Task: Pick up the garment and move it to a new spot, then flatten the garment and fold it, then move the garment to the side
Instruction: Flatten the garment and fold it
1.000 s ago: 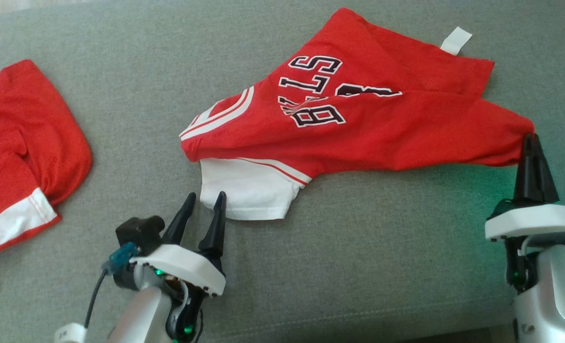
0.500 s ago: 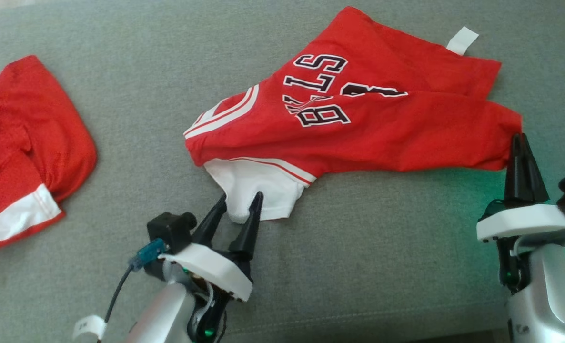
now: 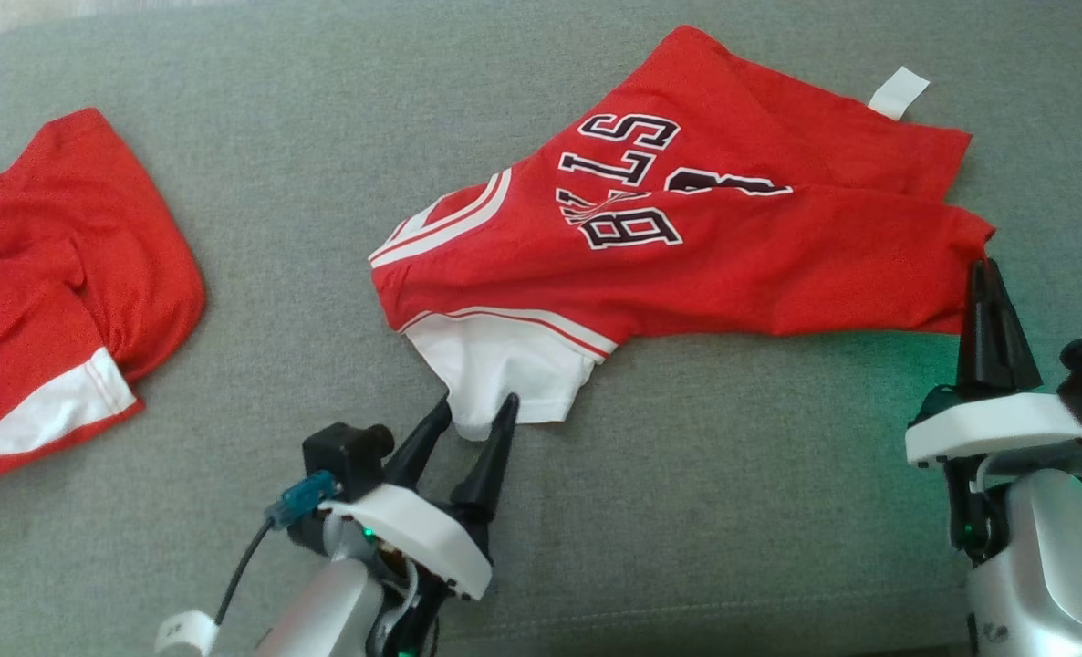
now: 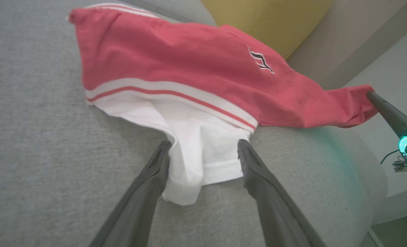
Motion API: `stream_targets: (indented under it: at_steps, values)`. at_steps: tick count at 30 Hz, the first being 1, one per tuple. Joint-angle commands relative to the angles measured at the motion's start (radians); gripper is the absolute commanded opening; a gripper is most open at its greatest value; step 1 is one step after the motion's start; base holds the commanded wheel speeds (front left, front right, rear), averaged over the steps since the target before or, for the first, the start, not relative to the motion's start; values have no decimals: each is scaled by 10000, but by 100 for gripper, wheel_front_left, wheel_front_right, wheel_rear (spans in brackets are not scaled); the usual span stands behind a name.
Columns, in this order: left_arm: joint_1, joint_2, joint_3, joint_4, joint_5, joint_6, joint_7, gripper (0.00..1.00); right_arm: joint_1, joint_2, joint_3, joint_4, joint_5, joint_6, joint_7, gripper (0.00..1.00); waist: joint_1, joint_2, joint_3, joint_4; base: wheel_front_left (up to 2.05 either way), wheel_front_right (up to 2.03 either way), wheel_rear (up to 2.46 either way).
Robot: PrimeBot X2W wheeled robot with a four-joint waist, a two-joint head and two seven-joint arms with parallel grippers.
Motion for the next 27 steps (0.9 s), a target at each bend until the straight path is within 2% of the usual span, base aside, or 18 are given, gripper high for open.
stream_targets:
  at_steps: [1,2,3,4,5,6,12,18,27]
  values:
    - [-27,64,447,-107,12,-60,-53,74,-296,28,267,-232,58,65,-109,0,0,0,-20,-22,0,0,0]
    - [-25,58,516,-45,44,-60,-53,49,-300,29,274,-231,63,65,-109,0,0,0,-23,-32,0,0,0]
    - [-25,58,516,-45,44,-60,-53,49,-300,29,274,-231,63,65,-109,0,0,0,-23,-32,0,0,0]
    - [-27,52,548,5,80,-60,-53,40,-303,30,280,-234,69,65,-109,0,0,0,-25,-41,0,0,0]
    - [-36,47,572,42,115,-60,-53,17,-306,31,284,-241,76,65,-109,0,0,0,-19,-46,0,0,0]
    - [-48,41,596,69,140,-60,-53,0,-311,31,287,-248,75,65,-109,0,0,0,-16,-49,0,0,0]
    - [-165,9,1141,-435,418,-61,-53,0,-335,21,392,-677,236,65,-109,0,0,0,-152,27,0,0,0]
    - [-663,23,2014,-2386,623,-61,-53,0,-580,-335,904,-1511,644,65,-109,0,0,0,-729,221,0,0,0]
    - [-2987,1227,3174,-4279,1046,-61,-53,0,-2084,-1281,1481,-2360,1561,65,-109,0,0,0,-1822,540,0,0,0]
